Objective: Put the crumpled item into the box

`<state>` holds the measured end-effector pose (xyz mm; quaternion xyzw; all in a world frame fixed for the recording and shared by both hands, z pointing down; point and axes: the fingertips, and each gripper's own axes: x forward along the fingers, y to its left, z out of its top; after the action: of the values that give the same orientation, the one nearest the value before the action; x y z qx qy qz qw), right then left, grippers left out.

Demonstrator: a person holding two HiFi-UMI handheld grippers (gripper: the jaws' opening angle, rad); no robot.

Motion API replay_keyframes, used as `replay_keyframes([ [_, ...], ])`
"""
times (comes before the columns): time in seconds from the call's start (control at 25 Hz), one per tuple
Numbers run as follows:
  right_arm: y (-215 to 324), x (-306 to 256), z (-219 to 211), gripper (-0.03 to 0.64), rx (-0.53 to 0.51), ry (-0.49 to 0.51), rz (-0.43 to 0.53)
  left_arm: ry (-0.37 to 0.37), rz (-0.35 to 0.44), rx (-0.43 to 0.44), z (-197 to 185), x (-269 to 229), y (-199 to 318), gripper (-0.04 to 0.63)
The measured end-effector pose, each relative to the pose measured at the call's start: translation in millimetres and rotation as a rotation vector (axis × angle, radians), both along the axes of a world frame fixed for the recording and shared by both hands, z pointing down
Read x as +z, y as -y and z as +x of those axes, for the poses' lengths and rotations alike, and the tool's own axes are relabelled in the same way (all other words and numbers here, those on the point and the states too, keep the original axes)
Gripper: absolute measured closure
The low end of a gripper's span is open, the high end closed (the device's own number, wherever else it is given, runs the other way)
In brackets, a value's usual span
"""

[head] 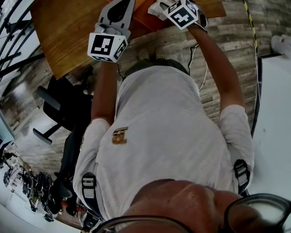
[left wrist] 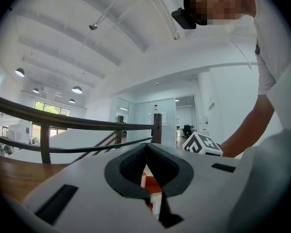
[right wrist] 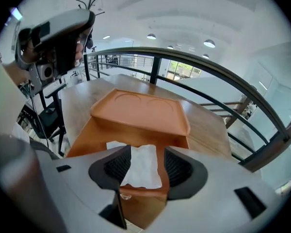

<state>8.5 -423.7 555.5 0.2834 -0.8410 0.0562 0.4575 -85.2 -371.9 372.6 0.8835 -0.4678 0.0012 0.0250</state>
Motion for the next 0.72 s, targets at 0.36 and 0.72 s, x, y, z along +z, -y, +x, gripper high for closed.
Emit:
replay_keyframes([
  [0.36, 5.1, -64.6, -1.0, 0.45, 0.052, 0.313, 0.093, 0.005, -0.003, 0.032, 9.3, -0.3, -1.9, 0.575],
  [0.72, -14.6, -144.4, -5.9, 0.549, -0.008, 0.676, 0.17, -0.007, 0.007, 0.063, 25.8, -9.4, -3.3, 0.575],
])
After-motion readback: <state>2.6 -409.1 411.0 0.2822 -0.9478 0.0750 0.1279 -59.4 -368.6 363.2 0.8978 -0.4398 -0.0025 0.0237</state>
